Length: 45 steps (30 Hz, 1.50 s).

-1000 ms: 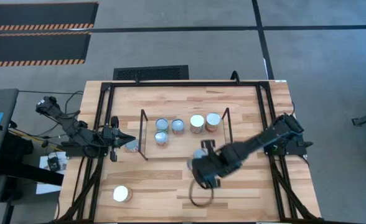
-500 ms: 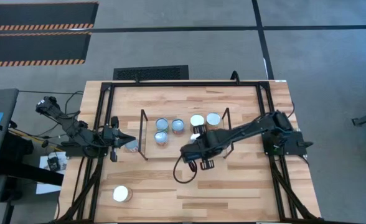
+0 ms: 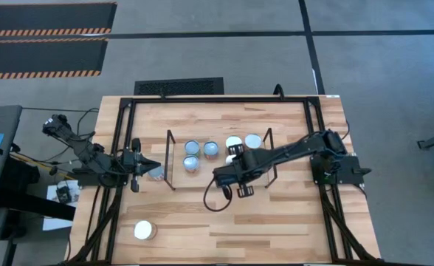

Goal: Pick and place cans onto a shelf
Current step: Put the canned peaches on the shelf aligned with the other canned peaches, then put the large canned corn on the shelf aligned with the other canned corn

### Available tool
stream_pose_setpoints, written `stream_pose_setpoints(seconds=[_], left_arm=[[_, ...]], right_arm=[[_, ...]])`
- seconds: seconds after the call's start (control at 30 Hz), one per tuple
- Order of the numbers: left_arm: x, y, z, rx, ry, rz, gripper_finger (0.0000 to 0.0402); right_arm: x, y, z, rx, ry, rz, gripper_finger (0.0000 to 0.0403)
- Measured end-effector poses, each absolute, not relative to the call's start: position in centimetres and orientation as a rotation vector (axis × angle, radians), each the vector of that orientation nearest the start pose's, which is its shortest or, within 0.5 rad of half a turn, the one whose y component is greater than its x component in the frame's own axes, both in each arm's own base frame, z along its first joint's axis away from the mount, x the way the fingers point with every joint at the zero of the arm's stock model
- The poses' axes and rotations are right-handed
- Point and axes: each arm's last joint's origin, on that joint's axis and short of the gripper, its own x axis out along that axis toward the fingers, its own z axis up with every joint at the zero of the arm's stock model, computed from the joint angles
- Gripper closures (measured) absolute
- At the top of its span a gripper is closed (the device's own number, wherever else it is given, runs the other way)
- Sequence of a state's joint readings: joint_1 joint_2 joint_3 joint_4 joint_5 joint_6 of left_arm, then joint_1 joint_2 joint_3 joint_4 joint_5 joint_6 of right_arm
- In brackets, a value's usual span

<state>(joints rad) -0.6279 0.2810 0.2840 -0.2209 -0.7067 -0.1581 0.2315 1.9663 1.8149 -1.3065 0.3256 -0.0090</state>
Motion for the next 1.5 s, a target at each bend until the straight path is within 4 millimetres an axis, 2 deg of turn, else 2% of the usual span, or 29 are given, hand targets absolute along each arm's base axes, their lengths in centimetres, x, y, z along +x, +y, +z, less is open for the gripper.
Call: stream_pose_setpoints(seconds=[0.43,0.73,0.87,0.97,1.1,1.2,1.27,1.5], left_arm=[[9.1,-4.3,21.8,-0.023,0.164,0.092,0.0401],[9.1,-4.3,21.7,-0.019,0.174,0.093,0.0401],[9.1,-4.3,21.7,-0.023,0.176,0.094,0.0401],[9.1,-4.3,21.7,-0.023,0.177,0.093,0.0401],[9.1,-4.3,21.6,-0.027,0.186,0.09,0.0401],[9.0,-4.3,21.3,-0.031,0.211,0.079,0.0401],[9.0,-4.2,21.1,-0.036,0.226,0.082,0.0401],[8.9,-4.4,20.9,-0.048,0.26,0.005,0.0401]], right_arm=[[37.6,7.4,27.5,-0.398,1.413,-0.076,0.0388],[37.6,7.3,27.5,-0.359,1.408,-0.109,0.0338],[37.6,7.5,27.5,-0.365,1.406,-0.103,0.0329],[37.3,8.2,27.8,-0.405,1.384,-0.112,0.0335],[36.2,9.9,29.3,-0.409,1.322,-0.094,0.0361],[35.3,11.5,30.4,-0.392,1.233,-0.067,0.0392],[34.9,12.8,30.9,-0.387,1.142,-0.027,0.0393],[32.8,15.7,29.7,-0.339,0.822,0.167,0.0397]])
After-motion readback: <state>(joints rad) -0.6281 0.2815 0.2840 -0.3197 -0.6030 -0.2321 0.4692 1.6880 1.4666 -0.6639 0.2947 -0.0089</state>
